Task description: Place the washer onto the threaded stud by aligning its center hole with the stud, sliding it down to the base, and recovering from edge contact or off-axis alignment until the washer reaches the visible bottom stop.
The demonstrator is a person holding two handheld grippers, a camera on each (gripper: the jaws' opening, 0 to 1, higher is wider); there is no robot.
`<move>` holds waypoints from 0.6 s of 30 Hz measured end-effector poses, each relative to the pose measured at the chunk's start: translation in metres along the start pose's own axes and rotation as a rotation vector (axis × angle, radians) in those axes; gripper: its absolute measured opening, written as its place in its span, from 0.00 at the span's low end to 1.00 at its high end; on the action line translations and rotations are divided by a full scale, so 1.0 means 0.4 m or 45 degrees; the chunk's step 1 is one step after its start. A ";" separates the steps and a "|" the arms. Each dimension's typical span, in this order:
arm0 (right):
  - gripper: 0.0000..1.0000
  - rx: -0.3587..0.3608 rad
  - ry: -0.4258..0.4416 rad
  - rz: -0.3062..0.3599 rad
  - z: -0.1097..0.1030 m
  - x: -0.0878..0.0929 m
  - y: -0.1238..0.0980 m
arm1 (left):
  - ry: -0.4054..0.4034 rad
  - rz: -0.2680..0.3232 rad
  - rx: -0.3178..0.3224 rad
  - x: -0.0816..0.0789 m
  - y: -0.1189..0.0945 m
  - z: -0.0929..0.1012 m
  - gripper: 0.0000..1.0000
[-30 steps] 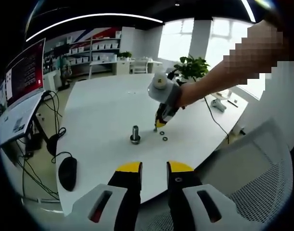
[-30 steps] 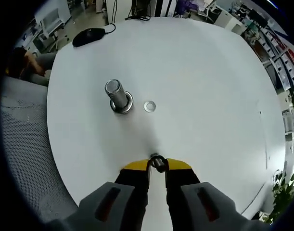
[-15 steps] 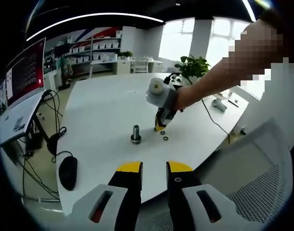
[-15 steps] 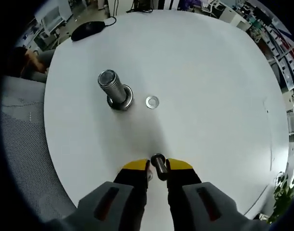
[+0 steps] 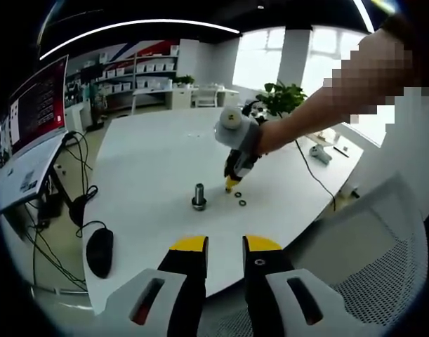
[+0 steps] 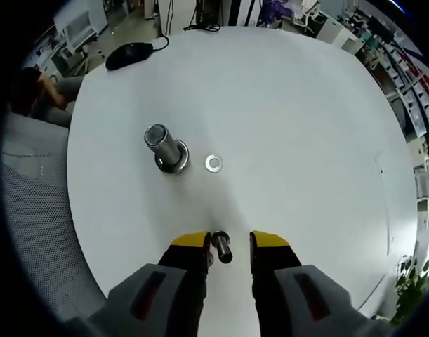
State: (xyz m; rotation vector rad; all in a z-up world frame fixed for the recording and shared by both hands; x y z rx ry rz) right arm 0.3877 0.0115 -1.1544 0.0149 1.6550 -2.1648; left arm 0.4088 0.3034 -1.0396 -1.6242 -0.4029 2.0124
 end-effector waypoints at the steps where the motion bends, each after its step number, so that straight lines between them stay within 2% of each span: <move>1: 0.25 0.001 0.003 0.005 0.002 -0.005 0.002 | 0.000 0.001 0.000 0.000 0.000 0.000 0.17; 9: 0.25 0.005 0.014 0.060 0.009 -0.079 -0.007 | -0.001 0.004 -0.001 -0.002 -0.002 0.000 0.17; 13: 0.25 0.009 0.051 0.077 0.014 -0.101 0.007 | -0.003 0.005 -0.001 -0.003 -0.003 0.001 0.17; 16: 0.25 0.024 0.097 0.163 0.018 -0.142 0.014 | -0.003 0.006 -0.001 -0.003 -0.003 0.001 0.17; 18: 0.25 0.015 0.128 0.156 0.024 -0.149 0.027 | -0.002 0.007 -0.001 -0.003 -0.003 0.000 0.17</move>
Point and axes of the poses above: the point that each gripper's makers call its tool centre point, and the gripper's own axes: y roughly forward along the fingers, z roughly to its right, x roughly out of its underside, the point moved 6 cm from there along -y, roughly backward along the fingers, and after that the axes turned 10 degrees about x, right-handed, at the moved point
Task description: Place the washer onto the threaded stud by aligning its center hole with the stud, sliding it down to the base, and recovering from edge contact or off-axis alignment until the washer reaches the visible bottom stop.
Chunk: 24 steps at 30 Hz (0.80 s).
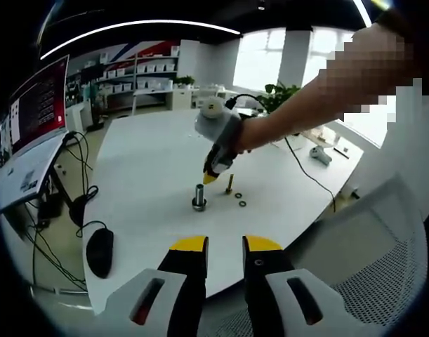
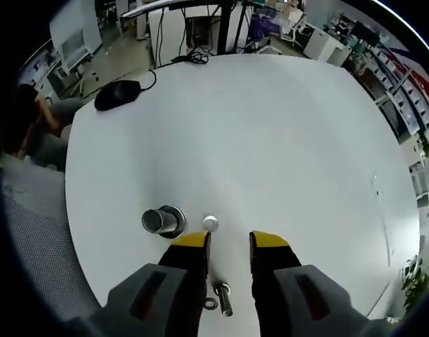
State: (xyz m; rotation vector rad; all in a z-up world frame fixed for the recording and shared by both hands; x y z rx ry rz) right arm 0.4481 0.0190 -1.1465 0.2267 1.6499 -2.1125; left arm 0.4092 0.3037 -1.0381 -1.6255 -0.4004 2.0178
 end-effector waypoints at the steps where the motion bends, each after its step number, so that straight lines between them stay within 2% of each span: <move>1: 0.25 -0.005 0.007 -0.006 -0.004 -0.002 0.004 | 0.000 0.000 0.001 0.000 0.000 0.000 0.17; 5: 0.25 -0.037 -0.028 -0.051 -0.034 -0.023 0.019 | 0.001 -0.001 0.002 0.000 0.001 0.000 0.17; 8: 0.25 -0.061 0.002 -0.061 -0.055 -0.021 0.017 | 0.002 -0.004 -0.001 0.001 0.000 -0.001 0.17; 12: 0.25 -0.079 0.046 -0.091 -0.046 -0.024 0.047 | 0.001 -0.007 -0.001 0.002 0.001 -0.002 0.16; 14: 0.25 -0.088 0.073 -0.117 -0.025 -0.013 0.080 | 0.001 -0.007 -0.001 0.002 0.001 -0.002 0.16; 16: 0.25 -0.089 0.086 -0.129 -0.043 -0.012 0.059 | -0.001 -0.005 -0.001 0.002 0.001 -0.002 0.16; 20: 0.25 -0.090 0.094 -0.160 -0.016 -0.001 0.101 | 0.000 -0.007 0.000 0.002 0.001 -0.003 0.16; 24: 0.25 -0.095 0.077 -0.190 -0.042 0.011 0.084 | -0.002 -0.005 0.000 0.002 0.002 -0.002 0.15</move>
Point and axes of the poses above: the point that each gripper's makers call its tool centre point, and the gripper's own axes: y roughly forward along the fingers, z roughly to its right, x roughly out of its underside, the point moved 6 cm from there along -y, roughly backward along the fingers, and after that the axes turned 10 degrees about x, right-handed, at the moved point
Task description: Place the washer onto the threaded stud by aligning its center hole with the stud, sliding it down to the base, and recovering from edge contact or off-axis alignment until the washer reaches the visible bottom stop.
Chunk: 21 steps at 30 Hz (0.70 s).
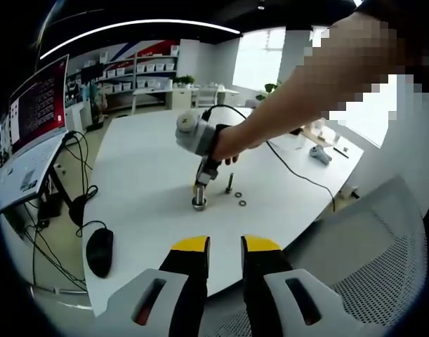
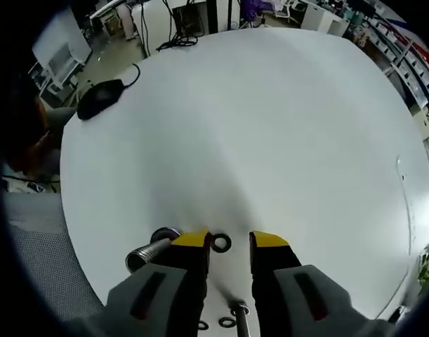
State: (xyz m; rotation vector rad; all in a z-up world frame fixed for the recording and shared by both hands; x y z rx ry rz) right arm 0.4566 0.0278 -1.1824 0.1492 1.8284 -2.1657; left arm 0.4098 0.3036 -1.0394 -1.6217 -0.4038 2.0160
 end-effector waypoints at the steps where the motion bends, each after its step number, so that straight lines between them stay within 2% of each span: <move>1: 0.25 0.001 -0.001 -0.008 0.003 0.003 0.002 | 0.000 -0.001 0.001 0.000 0.000 0.000 0.15; 3: 0.24 -0.005 0.018 -0.007 0.005 0.003 -0.002 | 0.001 -0.004 0.000 0.001 0.001 0.001 0.15; 10: 0.23 -0.007 -0.061 -0.025 0.008 0.021 -0.016 | 0.001 -0.004 0.005 0.001 0.001 0.003 0.15; 14: 0.23 -0.020 -0.069 -0.021 0.010 0.031 -0.019 | 0.002 -0.002 0.005 0.001 0.001 0.002 0.15; 21: 0.20 -0.034 -0.168 -0.007 0.006 0.024 -0.011 | 0.000 -0.005 0.007 0.001 0.001 0.003 0.15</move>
Point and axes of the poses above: the point that each gripper's makers call its tool centre point, and the gripper's own axes: y roughly forward along the fingers, z roughly to its right, x roughly out of its underside, the point moved 6 cm from there along -y, roughly backward along the fingers, and after that the axes turned 10 degrees about x, right-handed, at the moved point
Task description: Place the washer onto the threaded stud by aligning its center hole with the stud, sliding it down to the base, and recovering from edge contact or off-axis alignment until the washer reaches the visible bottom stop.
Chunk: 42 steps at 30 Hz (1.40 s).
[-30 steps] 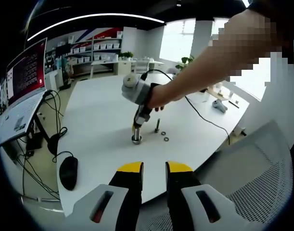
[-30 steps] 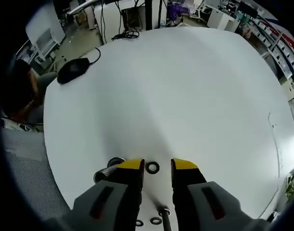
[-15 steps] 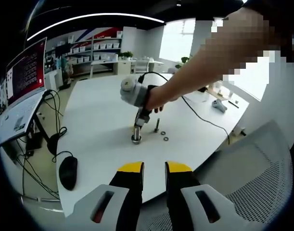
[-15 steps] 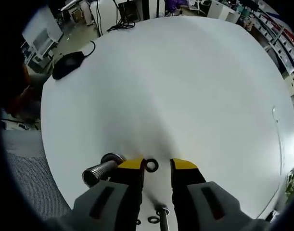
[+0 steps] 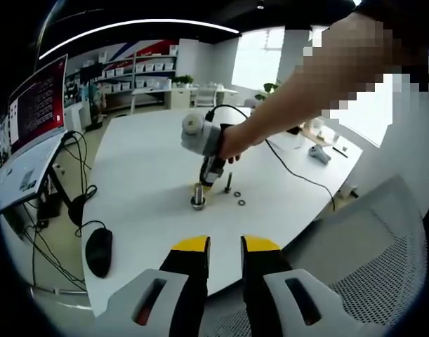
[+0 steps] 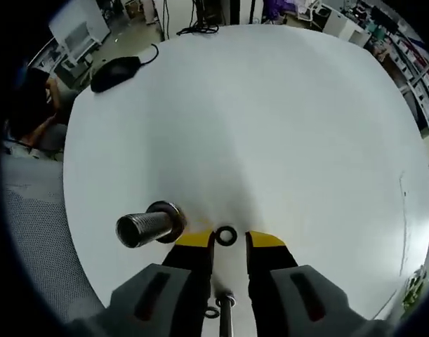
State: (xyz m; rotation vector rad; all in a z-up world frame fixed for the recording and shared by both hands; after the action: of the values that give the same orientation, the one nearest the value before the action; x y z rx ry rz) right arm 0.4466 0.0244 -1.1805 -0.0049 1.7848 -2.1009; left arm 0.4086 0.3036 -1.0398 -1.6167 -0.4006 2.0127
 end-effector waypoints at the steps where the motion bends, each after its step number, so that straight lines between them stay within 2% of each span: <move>1: 0.18 0.000 -0.003 -0.001 -0.002 -0.001 -0.001 | 0.000 0.000 0.000 0.000 0.000 0.000 0.15; 5: 0.17 -0.002 -0.026 -0.008 -0.008 -0.001 -0.003 | 0.000 -0.003 0.000 0.001 0.000 0.000 0.15; 8: 0.16 -0.011 -0.027 -0.004 0.002 -0.017 -0.002 | -0.001 -0.003 0.000 0.001 0.000 -0.001 0.15; 13: 0.15 -0.008 -0.111 0.000 0.005 -0.016 0.003 | -0.002 -0.003 -0.002 0.001 0.000 -0.001 0.15; 18: 0.14 0.009 -0.052 -0.019 0.005 -0.017 0.006 | 0.007 -0.015 0.009 0.003 0.003 0.002 0.15; 27: 0.14 0.060 -0.047 0.005 -0.009 -0.005 -0.005 | 0.002 -0.009 0.001 0.002 0.002 0.000 0.15; 33: 0.13 0.052 -0.028 0.033 -0.005 -0.006 0.002 | 0.003 -0.012 -0.002 0.003 0.002 0.000 0.15; 42: 0.13 0.059 -0.013 0.059 0.006 0.000 -0.018 | 0.004 -0.019 -0.004 0.003 0.003 0.000 0.15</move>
State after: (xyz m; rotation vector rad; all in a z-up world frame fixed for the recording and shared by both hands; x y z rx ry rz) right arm 0.4451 0.0230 -1.1730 0.0379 1.7140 -2.1050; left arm 0.4081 0.3035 -1.0415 -1.6138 -0.4140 1.9993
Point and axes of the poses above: the point that each gripper's makers call its tool centre point, and the gripper's own axes: y roughly forward along the fingers, z roughly to its right, x roughly out of its underside, the point moved 6 cm from there along -y, roughly backward along the fingers, and after that the axes turned 10 degrees about x, right-handed, at the moved point
